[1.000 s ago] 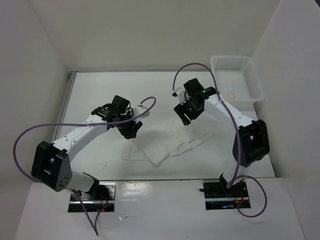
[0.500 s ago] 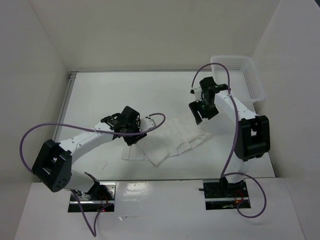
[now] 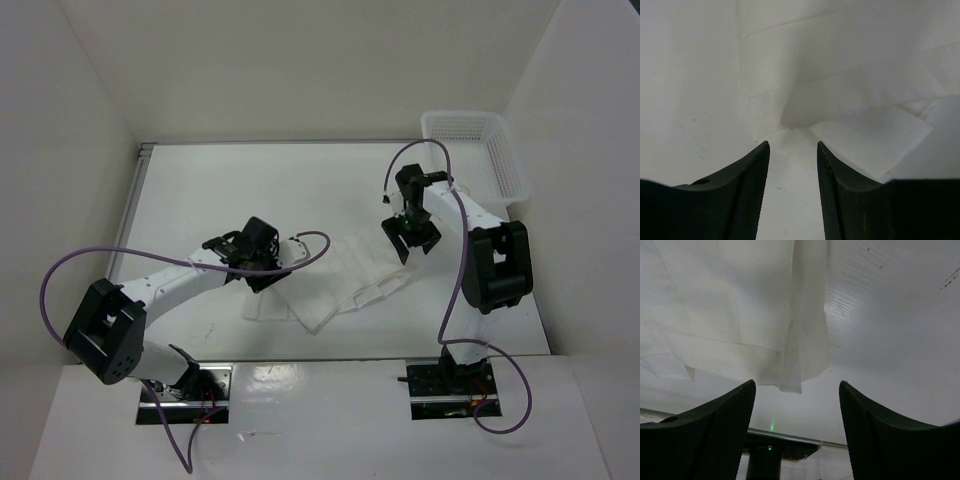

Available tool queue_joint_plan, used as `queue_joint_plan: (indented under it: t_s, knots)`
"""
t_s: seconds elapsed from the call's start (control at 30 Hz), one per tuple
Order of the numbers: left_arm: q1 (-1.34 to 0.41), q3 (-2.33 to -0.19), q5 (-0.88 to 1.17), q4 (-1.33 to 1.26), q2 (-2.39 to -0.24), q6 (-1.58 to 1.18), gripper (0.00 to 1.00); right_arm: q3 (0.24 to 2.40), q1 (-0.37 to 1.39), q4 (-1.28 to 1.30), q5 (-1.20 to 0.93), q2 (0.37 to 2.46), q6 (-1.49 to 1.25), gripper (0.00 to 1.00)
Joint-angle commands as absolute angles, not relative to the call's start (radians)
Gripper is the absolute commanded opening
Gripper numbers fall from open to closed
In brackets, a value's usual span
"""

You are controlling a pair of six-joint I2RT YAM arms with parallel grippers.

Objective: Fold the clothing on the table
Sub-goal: Fold the skirt

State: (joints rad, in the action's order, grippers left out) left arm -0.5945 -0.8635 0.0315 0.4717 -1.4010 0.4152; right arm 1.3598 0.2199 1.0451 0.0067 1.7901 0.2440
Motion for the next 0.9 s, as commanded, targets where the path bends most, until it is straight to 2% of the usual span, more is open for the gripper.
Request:
queue_joint_plan:
  t_s: [0.0,0.43,0.73,0.87]
  knots:
    - [-0.595,-0.857,0.041,0.433,-1.378,0.408,0.5,1.324,0.225,1.094,0.064,1.773,0.259,0.72]
    - [-0.604,-0.857,0.054,0.422,-1.405,0.399,0.49,1.241,0.225,1.075,0.054,1.759,0.268,0.71]
    - [-0.604,-0.885,0.054,0.431,-1.396,0.399,0.49,1.325,0.225,1.092,0.11,1.681,0.25,0.71]
    - [-0.604,-0.894,0.043,0.431,-1.387,0.373,0.49,1.368,0.173,1.054,0.11,1.605,0.226,0.73]
